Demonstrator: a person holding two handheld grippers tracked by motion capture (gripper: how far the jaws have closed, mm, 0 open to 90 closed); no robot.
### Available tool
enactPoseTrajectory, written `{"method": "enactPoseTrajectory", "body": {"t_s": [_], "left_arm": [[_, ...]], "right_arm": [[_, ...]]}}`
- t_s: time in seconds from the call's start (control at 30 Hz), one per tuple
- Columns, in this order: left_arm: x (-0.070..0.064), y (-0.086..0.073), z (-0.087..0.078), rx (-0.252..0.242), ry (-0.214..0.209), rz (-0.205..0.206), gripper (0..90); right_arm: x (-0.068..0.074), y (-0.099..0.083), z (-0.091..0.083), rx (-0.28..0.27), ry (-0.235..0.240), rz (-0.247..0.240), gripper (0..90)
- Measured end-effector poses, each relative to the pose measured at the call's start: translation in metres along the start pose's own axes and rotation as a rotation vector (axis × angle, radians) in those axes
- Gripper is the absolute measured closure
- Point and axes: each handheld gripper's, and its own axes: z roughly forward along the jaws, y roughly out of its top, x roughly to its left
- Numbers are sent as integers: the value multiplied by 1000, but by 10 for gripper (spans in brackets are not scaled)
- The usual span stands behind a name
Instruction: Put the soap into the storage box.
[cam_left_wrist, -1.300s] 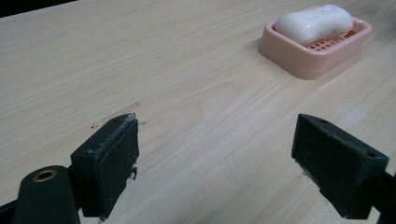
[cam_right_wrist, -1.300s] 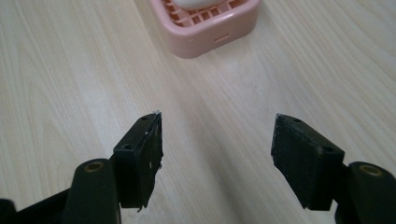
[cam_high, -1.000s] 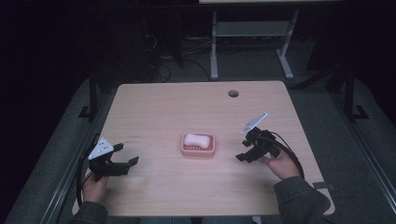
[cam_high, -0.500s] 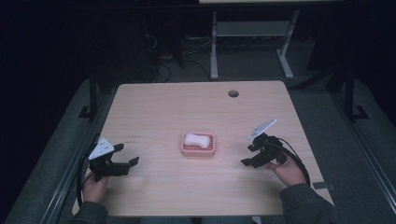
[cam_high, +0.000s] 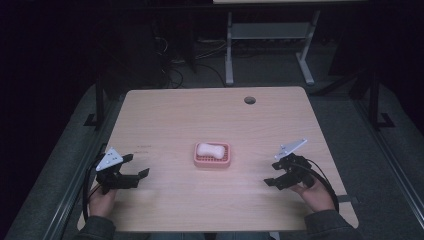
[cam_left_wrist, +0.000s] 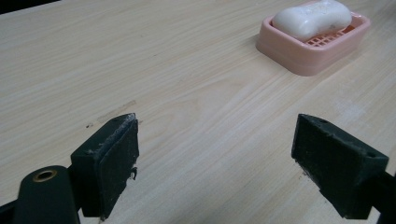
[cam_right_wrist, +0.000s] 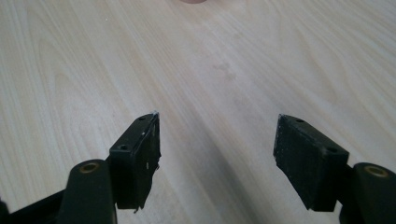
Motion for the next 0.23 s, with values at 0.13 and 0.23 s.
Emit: {"method": "enactPoseTrajectory", "body": {"t_s": [0.13,0.23], "left_arm": [[0,0,0,9,-2,5,144],[-1,0,1,9,-3,7,144]], "right_arm": [[7,-11,-3,-41,-29,7,270],[11,-18,-4,-76,-36,12,261]]}}
